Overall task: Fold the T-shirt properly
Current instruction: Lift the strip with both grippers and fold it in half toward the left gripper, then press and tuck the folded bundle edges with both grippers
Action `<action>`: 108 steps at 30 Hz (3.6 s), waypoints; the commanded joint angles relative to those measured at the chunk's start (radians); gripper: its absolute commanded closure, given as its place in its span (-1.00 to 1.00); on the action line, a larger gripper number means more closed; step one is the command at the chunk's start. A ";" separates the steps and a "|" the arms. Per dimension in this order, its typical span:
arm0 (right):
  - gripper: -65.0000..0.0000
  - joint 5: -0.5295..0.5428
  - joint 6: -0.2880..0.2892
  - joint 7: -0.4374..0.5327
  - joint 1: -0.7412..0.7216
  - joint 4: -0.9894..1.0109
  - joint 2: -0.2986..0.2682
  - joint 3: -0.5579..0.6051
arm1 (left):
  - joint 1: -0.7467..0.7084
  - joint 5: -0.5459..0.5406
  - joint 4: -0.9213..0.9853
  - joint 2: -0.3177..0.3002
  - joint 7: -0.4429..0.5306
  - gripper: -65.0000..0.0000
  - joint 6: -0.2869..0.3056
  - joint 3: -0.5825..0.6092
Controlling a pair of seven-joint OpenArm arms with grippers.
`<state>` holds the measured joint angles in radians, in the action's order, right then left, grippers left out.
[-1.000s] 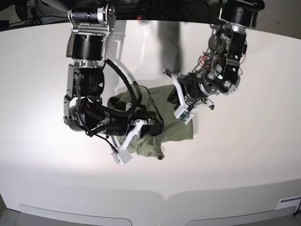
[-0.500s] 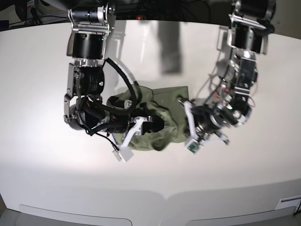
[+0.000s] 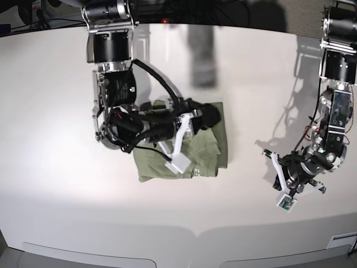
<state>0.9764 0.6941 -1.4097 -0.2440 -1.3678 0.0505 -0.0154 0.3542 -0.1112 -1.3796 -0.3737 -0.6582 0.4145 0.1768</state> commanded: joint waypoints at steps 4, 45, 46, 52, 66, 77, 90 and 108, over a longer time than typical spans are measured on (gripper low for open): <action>0.66 0.164 0.004 0.013 -0.040 -0.018 0.005 0.024 | 0.028 -0.025 -0.015 -0.015 0.031 1.00 -0.008 -0.006; 0.66 -0.747 -0.017 0.671 -0.304 0.432 -0.162 -0.010 | -0.429 -0.362 -0.377 0.274 -0.229 1.00 0.001 -0.005; 0.66 -0.734 -0.017 0.658 -0.303 0.432 -0.172 -0.010 | -0.438 -0.346 -0.362 0.274 -0.222 1.00 0.001 -0.006; 0.66 -0.609 0.004 0.582 -0.301 0.432 -0.218 -0.010 | -0.409 -0.333 -0.254 0.274 -0.165 1.00 0.000 -0.006; 0.66 -0.387 0.004 0.452 -0.230 0.432 -0.269 -0.010 | -0.230 -0.225 0.151 0.274 -0.072 1.00 0.000 -0.006; 0.66 -0.173 0.004 0.321 -0.051 0.369 -0.328 -0.010 | -0.134 -0.172 0.226 0.274 -0.044 1.00 0.000 -0.006; 0.66 -0.029 0.004 0.246 0.226 0.162 -0.307 -0.010 | -0.085 -0.165 0.226 0.274 -0.032 1.00 0.002 -0.006; 0.66 -0.006 0.004 0.151 0.331 0.069 -0.105 -0.001 | -0.085 -0.166 0.226 0.276 -0.036 1.00 0.057 -0.006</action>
<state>0.9485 0.7090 -1.2137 0.0723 -1.3045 -0.0689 -0.0307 0.2520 -0.2798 -1.1450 -0.0971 -0.6872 0.4694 0.1719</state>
